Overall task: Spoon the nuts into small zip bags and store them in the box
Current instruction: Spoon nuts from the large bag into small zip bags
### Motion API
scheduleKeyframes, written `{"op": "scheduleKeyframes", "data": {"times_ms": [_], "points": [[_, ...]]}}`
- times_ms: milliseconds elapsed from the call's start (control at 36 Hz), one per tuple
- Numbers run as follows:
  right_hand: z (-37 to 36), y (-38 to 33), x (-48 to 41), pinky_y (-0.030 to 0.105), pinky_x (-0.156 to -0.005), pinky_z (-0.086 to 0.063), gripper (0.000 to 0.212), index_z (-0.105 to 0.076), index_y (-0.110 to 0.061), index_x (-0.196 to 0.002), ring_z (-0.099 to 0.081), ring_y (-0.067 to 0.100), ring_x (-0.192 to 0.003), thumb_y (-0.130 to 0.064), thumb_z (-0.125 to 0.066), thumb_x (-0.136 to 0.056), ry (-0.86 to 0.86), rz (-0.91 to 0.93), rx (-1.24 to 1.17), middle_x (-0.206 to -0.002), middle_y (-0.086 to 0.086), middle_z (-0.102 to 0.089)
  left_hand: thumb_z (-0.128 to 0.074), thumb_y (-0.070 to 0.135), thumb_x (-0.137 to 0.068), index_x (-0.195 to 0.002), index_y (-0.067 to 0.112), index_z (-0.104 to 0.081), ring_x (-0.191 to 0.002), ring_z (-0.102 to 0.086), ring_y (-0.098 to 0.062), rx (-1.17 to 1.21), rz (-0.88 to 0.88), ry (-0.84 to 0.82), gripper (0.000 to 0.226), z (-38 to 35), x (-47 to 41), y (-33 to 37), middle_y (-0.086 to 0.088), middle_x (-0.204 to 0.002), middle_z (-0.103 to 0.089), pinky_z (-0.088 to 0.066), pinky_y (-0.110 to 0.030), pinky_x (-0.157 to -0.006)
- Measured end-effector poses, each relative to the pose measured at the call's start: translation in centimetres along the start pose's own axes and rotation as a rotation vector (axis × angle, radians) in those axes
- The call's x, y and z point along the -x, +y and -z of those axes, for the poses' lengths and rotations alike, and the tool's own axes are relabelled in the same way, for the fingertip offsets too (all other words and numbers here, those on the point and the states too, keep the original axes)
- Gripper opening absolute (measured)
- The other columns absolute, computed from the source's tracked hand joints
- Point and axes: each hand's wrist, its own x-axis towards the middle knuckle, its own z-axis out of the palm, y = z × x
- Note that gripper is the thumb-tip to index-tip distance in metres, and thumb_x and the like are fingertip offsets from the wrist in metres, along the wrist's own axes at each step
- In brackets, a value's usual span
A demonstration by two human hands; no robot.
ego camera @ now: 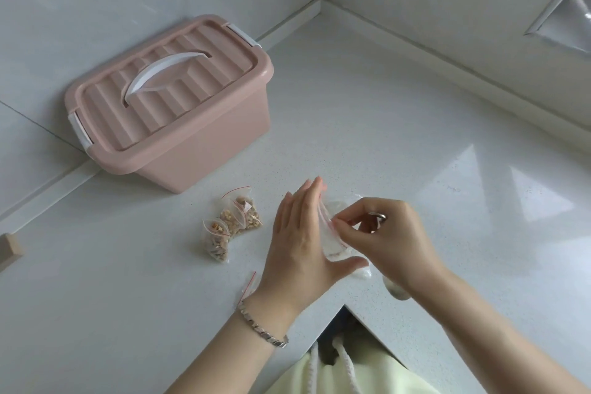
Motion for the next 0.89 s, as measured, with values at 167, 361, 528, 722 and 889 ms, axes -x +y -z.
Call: {"op": "scheduleKeyframes", "data": {"times_ms": [167,361,528,722,889], "points": [[-0.7,-0.1,0.2,0.005,-0.051,-0.035,0.007,-0.07,-0.011,-0.069,-0.051,-0.004,-0.05,-0.007,-0.07,-0.075,-0.018,0.019,0.022,-0.064,-0.011,-0.064,-0.058,0.049,-0.068,-0.12,0.009,-0.041,-0.099,-0.048,-0.008,-0.005,0.016,0.168,0.067,-0.3,0.0,0.0,-0.002,-0.099,-0.06,-0.04,-0.046,-0.097],[-1.2,-0.1,0.3,0.004,-0.054,-0.036,0.009,-0.067,-0.015,-0.069,-0.051,-0.009,-0.056,-0.01,-0.068,-0.077,0.047,0.075,0.151,-0.059,-0.015,-0.057,-0.06,0.037,-0.072,-0.112,0.013,-0.045,-0.098,-0.051,-0.008,0.065,0.014,0.249,0.049,-0.4,0.7,0.2,0.004,-0.098,-0.059,-0.048,-0.052,-0.087],[-1.7,0.4,0.1,0.006,-0.054,-0.036,0.008,-0.067,-0.013,-0.07,-0.05,-0.011,-0.057,-0.01,-0.068,-0.078,0.062,0.107,0.224,-0.056,-0.018,-0.051,-0.059,0.035,-0.073,-0.114,0.015,-0.046,-0.096,-0.052,-0.007,0.062,0.04,0.277,0.047,-0.6,1.2,0.3,0.007,-0.099,-0.058,-0.043,-0.038,-0.086],[0.3,0.8,-0.2,0.013,-0.054,-0.041,0.024,-0.064,-0.016,-0.071,-0.053,-0.002,-0.059,-0.03,-0.055,-0.089,0.129,0.126,0.199,-0.071,-0.008,-0.06,-0.054,0.033,-0.075,-0.112,0.024,-0.045,-0.088,-0.052,-0.005,0.048,0.144,0.219,0.039,0.1,1.5,-1.8,0.01,-0.089,-0.059,-0.043,-0.026,-0.088],[4.1,1.1,-0.9,0.004,-0.061,-0.034,0.058,-0.051,-0.012,-0.054,-0.051,0.002,-0.066,-0.045,-0.023,-0.092,0.288,0.096,0.23,-0.074,-0.006,-0.052,-0.069,0.023,-0.076,-0.115,0.025,-0.05,-0.091,-0.051,0.007,0.186,0.474,0.142,0.044,1.0,2.5,-3.5,0.016,-0.089,-0.054,-0.039,-0.009,-0.084]]}}
